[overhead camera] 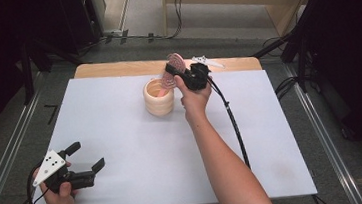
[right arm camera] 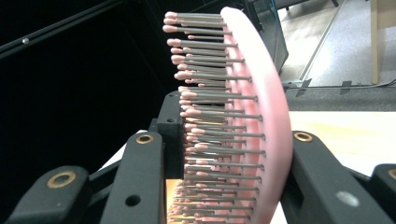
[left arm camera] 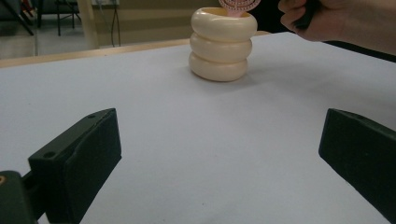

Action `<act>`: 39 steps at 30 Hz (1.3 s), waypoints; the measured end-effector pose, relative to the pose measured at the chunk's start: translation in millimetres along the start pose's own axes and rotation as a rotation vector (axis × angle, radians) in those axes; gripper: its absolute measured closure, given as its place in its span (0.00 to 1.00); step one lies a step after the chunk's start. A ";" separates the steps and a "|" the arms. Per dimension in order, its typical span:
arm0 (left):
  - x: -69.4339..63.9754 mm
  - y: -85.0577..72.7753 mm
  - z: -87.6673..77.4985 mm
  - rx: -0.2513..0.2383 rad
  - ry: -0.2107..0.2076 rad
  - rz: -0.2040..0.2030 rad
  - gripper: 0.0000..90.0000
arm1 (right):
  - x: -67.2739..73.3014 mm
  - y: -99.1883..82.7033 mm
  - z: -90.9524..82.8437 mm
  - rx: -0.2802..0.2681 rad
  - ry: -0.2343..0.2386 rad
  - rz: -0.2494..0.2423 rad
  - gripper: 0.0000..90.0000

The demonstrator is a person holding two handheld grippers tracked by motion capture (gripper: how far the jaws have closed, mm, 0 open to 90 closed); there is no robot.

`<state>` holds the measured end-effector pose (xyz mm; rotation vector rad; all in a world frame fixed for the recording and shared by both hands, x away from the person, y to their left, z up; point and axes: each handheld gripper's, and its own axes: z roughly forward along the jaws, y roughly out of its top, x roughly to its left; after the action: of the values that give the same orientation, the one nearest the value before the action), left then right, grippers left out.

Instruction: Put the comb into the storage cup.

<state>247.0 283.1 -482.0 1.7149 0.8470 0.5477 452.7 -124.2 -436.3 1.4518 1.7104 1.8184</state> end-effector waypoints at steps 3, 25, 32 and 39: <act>0.0 0.0 0.0 0.000 -0.001 0.000 0.00 | -1.8 0.3 -0.5 0.014 -0.002 -0.006 0.65; -0.9 0.1 1.1 0.003 0.001 0.005 0.00 | -5.3 5.6 -25.5 0.087 -0.039 -0.177 0.00; -1.0 0.1 1.0 0.004 -0.001 0.009 0.00 | -2.7 11.0 -38.5 0.076 -0.027 -0.183 0.00; -1.7 0.2 1.7 0.005 -0.003 0.011 0.00 | 5.4 10.6 -53.5 0.085 -0.018 -0.251 0.00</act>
<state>247.2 280.7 -482.3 1.7252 0.8379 0.5508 413.4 -155.6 -414.6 1.2147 1.8850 1.6148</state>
